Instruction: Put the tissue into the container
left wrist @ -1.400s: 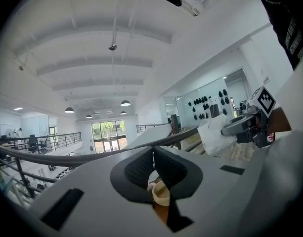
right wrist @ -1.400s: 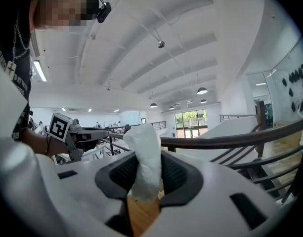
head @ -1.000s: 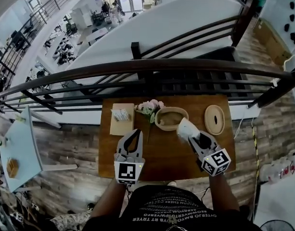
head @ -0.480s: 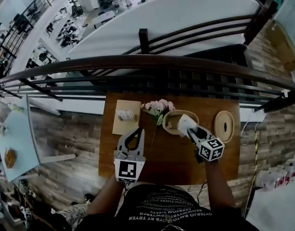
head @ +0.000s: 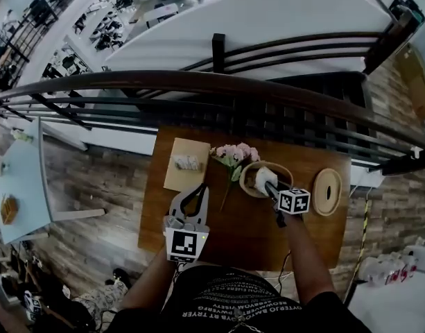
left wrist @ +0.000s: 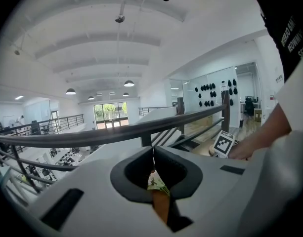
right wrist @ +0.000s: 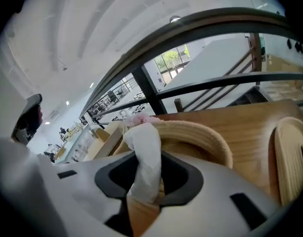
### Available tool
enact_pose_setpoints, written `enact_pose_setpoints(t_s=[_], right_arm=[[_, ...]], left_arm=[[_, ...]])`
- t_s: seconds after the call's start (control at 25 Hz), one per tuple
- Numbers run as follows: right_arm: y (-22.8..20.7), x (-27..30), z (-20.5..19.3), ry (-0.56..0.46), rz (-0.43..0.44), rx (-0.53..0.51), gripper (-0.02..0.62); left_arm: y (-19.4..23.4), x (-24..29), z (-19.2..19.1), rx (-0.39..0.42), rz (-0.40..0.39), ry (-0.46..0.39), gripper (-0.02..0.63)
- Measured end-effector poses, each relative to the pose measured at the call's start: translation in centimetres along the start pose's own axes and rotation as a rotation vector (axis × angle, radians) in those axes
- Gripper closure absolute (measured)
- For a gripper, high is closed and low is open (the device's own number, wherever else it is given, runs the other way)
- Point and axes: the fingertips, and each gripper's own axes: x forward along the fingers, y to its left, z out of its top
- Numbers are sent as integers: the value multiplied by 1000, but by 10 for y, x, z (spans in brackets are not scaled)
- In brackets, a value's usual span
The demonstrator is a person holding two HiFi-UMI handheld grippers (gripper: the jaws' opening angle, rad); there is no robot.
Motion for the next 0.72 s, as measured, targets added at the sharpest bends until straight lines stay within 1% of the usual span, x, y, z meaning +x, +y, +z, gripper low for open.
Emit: enact_pose_setpoints(t_s=[0.08, 0.12, 0.2, 0.24, 0.28, 0.36, 0.44, 0.56, 0.68, 0.72], right_arm=[[-6, 6, 1, 10, -26, 8, 453], [-8, 7, 3, 16, -47, -8, 434], [-14, 7, 4, 31, -94, -52, 324], [-17, 3, 5, 30, -118, -67, 282], [-22, -3, 7, 19, -146, -79, 264], [-30, -21, 13, -22, -202, -105, 261], [-32, -41, 18, -56, -229, -138, 259], [-21, -74, 25, -113, -222, -190, 260], [6, -116, 42, -221, -211, -281, 266], [18, -132, 47, -263, -210, -318, 299]], left_arm=[[-1, -1, -2, -3, 4, 10, 572], [-2, 0, -2, -4, 6, 14, 572], [-7, 1, -1, -4, 5, 15, 572], [-11, 1, 0, -2, 1, 14, 572], [-15, 1, 2, 3, -4, 11, 572], [-23, 0, 8, 17, -17, 2, 572], [-29, -3, 13, 21, -21, -6, 572], [-40, -11, 20, -7, -33, -33, 572], [-58, -23, 38, -65, -103, -118, 572], [-63, -28, 43, -75, -118, -140, 572]])
